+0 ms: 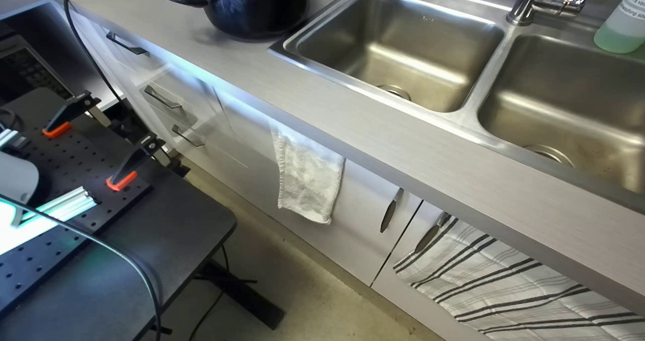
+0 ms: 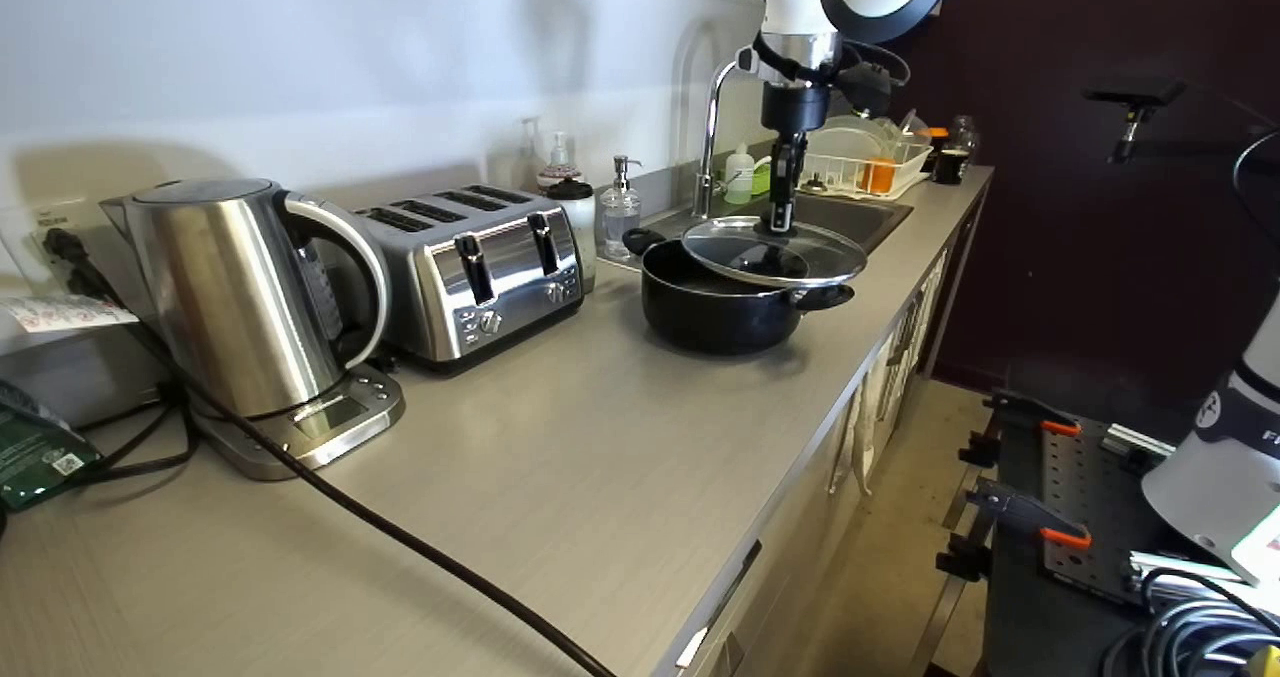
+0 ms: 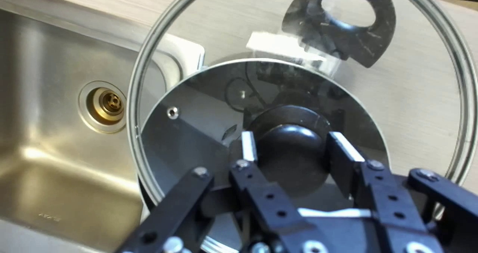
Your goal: Remove the glass lid from the black pot.
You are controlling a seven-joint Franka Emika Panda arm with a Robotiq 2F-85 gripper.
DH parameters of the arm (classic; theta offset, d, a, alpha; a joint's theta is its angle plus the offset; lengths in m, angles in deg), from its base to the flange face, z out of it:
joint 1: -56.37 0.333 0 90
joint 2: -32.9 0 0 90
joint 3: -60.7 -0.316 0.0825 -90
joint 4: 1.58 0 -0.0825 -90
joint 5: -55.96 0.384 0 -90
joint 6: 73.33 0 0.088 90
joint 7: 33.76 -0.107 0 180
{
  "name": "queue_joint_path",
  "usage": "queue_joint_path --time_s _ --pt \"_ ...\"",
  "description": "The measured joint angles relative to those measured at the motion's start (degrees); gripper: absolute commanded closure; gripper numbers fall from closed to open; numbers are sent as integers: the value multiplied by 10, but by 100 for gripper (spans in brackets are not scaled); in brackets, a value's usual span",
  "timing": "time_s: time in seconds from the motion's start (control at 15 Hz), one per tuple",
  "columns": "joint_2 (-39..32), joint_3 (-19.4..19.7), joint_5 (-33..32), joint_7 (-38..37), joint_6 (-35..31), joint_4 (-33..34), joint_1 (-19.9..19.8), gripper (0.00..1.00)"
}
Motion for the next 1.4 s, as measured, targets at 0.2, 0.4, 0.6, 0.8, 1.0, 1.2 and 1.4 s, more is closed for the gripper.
queue_joint_path --time_s 0.2,0.4,0.6,0.8,1.0,1.2,1.4 --pt "52 0 0 21 -5 -46 3 76" --pt "94 -1 -1 31 -11 -86 17 76" --pt "122 -11 -1 31 -14 -114 42 76" --pt "138 -35 -1 28 -16 -131 73 76" --pt "146 -67 -1 16 -24 -140 105 76" --pt "145 -101 -1 -5 -33 -146 136 76" --pt "136 -134 -1 -36 -42 -147 157 76"
